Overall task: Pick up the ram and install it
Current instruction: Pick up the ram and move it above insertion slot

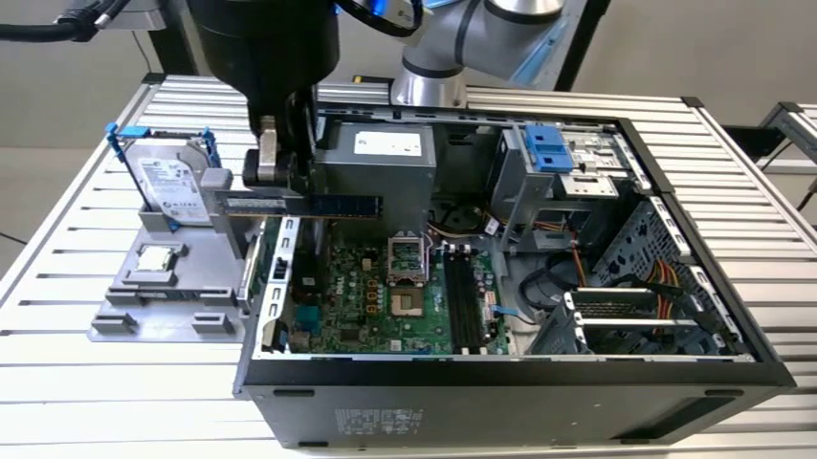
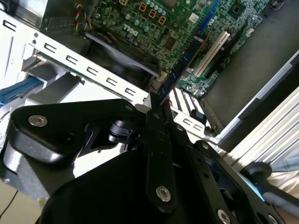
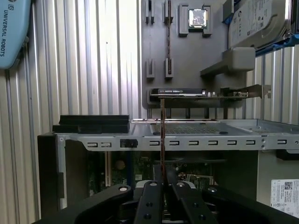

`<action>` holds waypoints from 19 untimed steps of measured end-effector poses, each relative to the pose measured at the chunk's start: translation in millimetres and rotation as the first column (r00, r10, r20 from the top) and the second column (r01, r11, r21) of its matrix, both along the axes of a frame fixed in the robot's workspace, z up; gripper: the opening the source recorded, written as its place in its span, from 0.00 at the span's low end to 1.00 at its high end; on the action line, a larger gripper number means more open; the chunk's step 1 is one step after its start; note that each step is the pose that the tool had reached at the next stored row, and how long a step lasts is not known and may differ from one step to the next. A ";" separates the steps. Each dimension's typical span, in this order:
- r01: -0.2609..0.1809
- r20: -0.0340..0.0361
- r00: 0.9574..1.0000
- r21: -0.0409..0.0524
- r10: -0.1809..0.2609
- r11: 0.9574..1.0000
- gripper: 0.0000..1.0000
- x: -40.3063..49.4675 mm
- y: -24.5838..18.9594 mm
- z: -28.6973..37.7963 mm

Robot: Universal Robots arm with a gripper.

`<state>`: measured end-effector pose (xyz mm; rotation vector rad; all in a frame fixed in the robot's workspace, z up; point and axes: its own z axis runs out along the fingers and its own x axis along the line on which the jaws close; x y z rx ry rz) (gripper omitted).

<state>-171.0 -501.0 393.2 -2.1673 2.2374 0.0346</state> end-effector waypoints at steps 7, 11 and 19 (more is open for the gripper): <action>0.000 0.000 1.000 0.000 0.000 1.000 0.00 9.1 0.0 0.0; 0.000 0.000 1.000 0.000 0.000 1.000 0.00 14.5 0.0 -0.1; 0.000 0.000 1.000 0.000 0.000 1.000 0.00 24.6 0.0 0.0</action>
